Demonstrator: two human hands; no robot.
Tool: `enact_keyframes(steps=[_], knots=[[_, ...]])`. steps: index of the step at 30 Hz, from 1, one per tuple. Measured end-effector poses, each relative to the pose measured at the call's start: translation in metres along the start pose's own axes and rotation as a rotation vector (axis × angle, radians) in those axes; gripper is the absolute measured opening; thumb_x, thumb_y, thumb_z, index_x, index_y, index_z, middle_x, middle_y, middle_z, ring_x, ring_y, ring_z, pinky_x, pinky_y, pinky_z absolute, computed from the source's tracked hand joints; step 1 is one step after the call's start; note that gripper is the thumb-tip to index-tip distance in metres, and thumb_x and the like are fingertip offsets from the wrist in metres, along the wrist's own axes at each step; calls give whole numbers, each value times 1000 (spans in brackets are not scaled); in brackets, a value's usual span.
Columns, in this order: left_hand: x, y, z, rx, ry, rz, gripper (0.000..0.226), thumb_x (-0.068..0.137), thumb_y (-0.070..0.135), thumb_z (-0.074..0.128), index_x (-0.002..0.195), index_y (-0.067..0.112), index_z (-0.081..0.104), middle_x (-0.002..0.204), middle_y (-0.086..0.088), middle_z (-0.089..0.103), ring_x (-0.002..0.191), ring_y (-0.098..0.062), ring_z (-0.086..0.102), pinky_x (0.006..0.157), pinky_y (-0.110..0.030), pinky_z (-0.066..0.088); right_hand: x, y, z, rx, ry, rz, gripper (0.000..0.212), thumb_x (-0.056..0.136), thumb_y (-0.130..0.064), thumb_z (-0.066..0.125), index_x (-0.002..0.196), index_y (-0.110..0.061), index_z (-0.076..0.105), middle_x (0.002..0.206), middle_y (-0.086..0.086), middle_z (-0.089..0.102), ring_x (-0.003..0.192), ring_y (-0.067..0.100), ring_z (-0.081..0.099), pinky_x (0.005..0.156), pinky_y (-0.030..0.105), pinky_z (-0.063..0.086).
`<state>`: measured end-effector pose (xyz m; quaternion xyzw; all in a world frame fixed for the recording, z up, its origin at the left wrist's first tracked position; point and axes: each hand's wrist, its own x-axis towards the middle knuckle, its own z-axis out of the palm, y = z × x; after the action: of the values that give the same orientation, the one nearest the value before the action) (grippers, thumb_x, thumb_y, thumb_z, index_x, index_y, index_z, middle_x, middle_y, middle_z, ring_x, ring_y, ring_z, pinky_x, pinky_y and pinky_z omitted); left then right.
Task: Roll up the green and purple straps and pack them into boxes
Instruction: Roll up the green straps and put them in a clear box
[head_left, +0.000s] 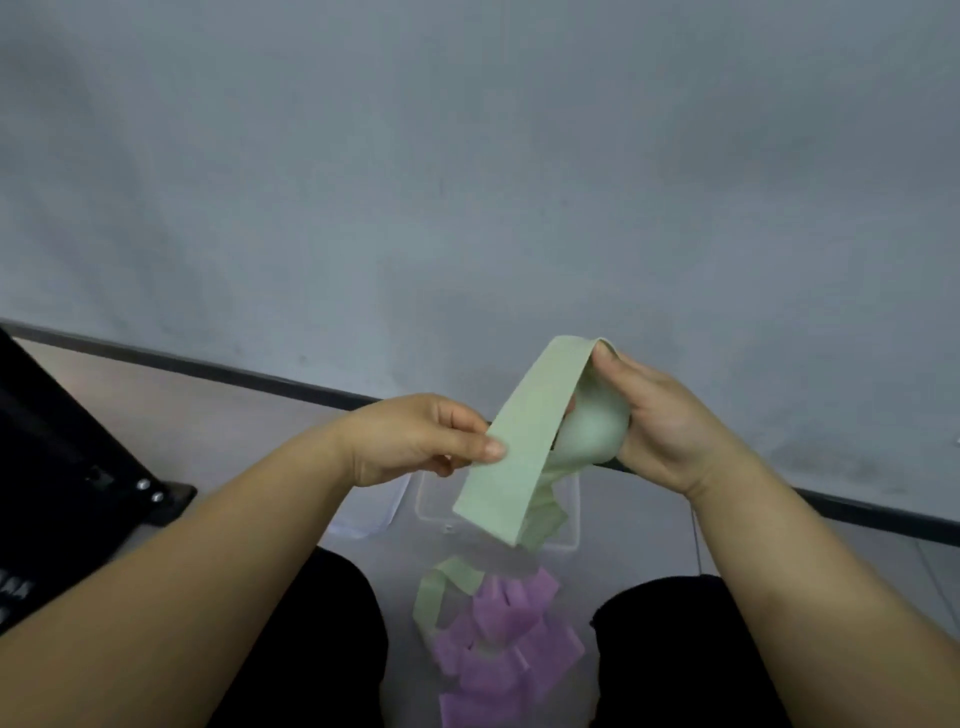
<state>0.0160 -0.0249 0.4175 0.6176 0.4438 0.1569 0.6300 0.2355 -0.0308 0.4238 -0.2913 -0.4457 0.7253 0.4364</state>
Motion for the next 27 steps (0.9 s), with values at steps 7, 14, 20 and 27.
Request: enact_keyframes(steps=[7,14,20,27], knots=[[-19,-2,9,-326,-50,99,30,68,27,71,92,10,62,92,-6,70,89,-20,67,82,-30,54,-17,-25,10,-31,230,-7,48,85,-50,45,106,-9,61,91,9,65,84,26,62,87,50,50],[-23,22,12,-390,284,212,12,78,-1,67,84,7,61,76,-5,72,70,-16,69,66,-26,58,-24,-30,-7,-131,474,128,46,92,-47,44,109,-7,59,95,12,66,84,27,64,85,46,51],[4,35,14,-269,461,236,11,78,1,70,79,6,61,69,-6,69,58,-11,67,57,-22,56,-10,-7,-13,-842,464,153,46,89,-23,58,133,-22,43,135,-8,46,119,11,47,93,24,38],[42,29,2,-174,582,221,12,75,13,76,76,12,65,65,-3,65,58,-13,56,57,-24,43,33,7,11,-666,380,-136,16,82,-18,68,97,-23,65,95,-7,68,89,4,63,76,10,49]])
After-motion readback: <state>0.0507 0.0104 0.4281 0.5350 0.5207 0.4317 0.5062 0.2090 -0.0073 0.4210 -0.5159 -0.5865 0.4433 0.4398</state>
